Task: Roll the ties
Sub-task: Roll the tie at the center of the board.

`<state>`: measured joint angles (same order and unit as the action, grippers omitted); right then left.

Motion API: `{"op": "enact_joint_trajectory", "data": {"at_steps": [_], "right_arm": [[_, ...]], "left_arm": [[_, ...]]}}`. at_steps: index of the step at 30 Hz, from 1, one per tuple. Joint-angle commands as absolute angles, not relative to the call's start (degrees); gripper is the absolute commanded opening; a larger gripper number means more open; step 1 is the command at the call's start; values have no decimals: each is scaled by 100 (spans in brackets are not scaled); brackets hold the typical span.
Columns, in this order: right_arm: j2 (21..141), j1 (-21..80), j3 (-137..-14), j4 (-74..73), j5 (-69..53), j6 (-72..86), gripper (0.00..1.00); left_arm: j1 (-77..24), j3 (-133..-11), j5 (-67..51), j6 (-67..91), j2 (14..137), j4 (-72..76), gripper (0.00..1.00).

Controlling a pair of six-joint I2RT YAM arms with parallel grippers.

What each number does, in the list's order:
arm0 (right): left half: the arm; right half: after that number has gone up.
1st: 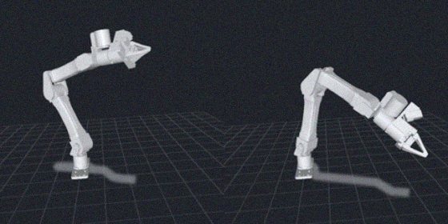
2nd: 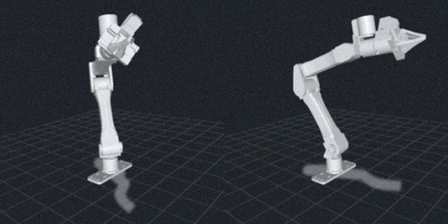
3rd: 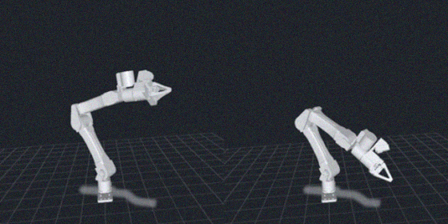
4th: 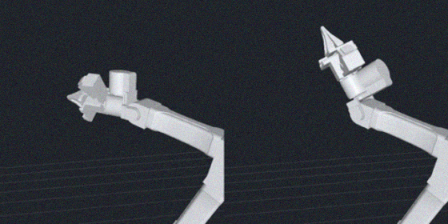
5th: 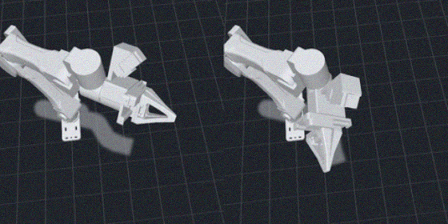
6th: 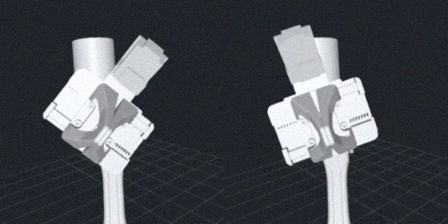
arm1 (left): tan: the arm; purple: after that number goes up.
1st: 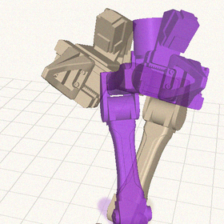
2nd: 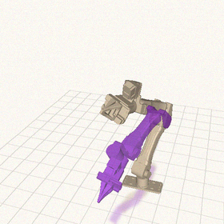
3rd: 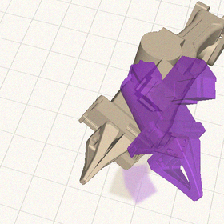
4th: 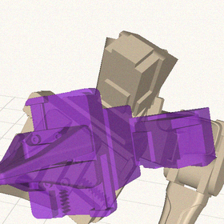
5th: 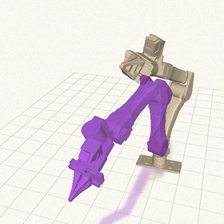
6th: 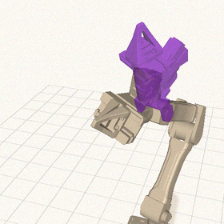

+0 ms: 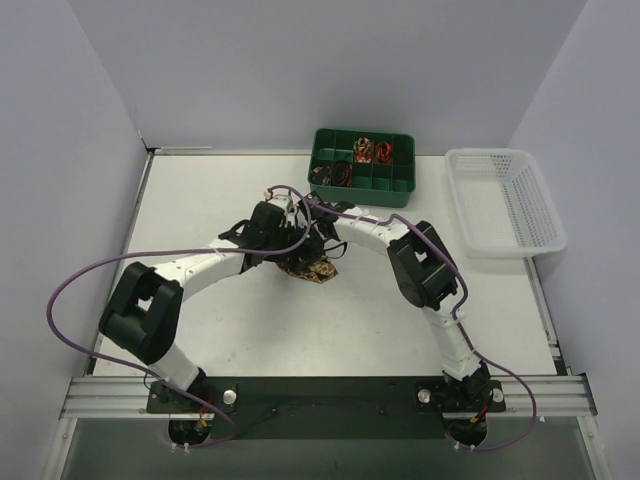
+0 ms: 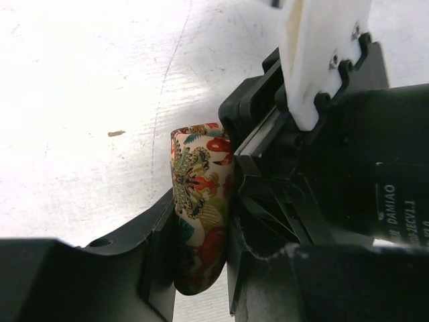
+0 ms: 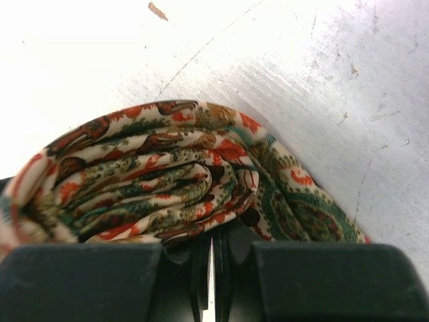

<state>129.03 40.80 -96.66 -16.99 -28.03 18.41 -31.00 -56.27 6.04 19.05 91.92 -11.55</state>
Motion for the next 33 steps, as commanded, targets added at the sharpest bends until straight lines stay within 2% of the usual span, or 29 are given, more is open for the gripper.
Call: {"op": "enact_joint_trajectory", "data": {"at_steps": [1, 16, 33], "right_arm": [[12938, 3982, -9747, -1890, -2724, 1828, 1], [11989, 3402, -8974, -1187, -3472, 2162, 1], [12023, 3199, -8543, -1081, -3428, 2153, 1]], "left_arm": [[-3278, -5994, 1625, 1608, 9474, -1696, 0], [-3261, -6328, 2715, 1459, 9642, -2320, 0], [-3541, -7040, 3858, 1687, 10283, -3076, 0]]}}
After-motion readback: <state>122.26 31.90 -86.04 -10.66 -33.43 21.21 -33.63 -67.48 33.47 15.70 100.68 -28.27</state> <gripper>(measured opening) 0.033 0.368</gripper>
